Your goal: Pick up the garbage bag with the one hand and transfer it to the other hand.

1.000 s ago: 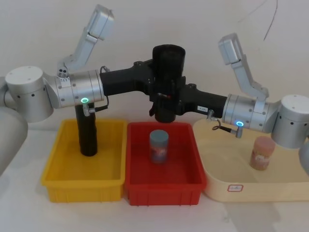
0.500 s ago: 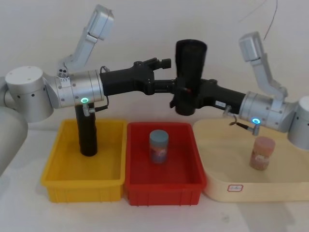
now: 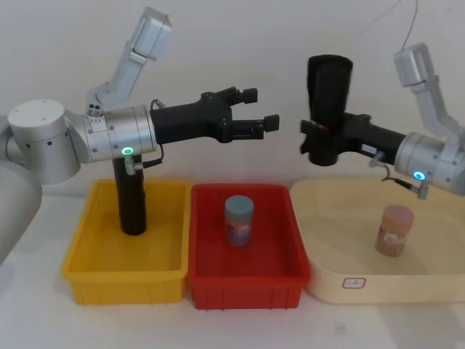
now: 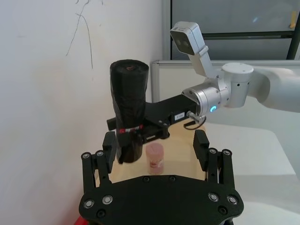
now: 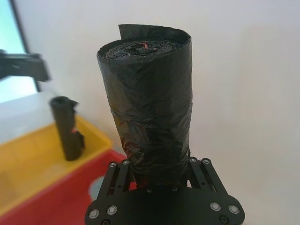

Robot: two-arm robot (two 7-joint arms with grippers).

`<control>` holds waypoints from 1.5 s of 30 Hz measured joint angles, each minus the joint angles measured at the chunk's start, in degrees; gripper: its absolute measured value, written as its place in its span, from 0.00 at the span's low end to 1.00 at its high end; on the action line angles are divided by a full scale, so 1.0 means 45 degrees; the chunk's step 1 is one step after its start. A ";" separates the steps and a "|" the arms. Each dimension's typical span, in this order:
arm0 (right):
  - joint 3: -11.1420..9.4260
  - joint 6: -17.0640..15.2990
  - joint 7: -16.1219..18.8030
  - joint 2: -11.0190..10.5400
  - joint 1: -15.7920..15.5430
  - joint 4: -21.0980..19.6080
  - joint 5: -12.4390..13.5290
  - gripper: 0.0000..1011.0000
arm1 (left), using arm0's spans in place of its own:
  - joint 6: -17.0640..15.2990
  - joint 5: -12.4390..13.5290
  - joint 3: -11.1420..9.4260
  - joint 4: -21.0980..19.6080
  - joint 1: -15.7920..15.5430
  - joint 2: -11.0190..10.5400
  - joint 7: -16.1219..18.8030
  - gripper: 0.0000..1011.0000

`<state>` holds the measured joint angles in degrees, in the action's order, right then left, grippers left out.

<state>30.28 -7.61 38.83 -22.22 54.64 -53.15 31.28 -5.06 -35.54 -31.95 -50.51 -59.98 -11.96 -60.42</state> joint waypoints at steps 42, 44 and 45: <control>-0.0974 -0.2986 -0.1368 -0.2400 -0.2090 -0.3904 0.0320 0.55 | 0.0000 0.0001 -0.0001 0.0000 0.0000 0.0000 -0.0001 0.99; -0.0981 -0.2972 -0.1342 -0.2412 -0.2105 -0.3942 0.0342 0.60 | 0.0000 0.0001 -0.0001 0.0000 0.0000 0.0001 -0.0001 0.99; -0.0989 -0.2957 -0.1322 -0.2424 -0.2122 -0.3974 0.0359 0.64 | 0.0000 0.0001 -0.0001 0.0001 0.0000 0.0000 -0.0001 0.99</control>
<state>25.83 -20.91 32.88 -33.13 45.09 -71.03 32.90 -5.06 -35.53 -31.95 -50.51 -59.98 -11.96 -60.43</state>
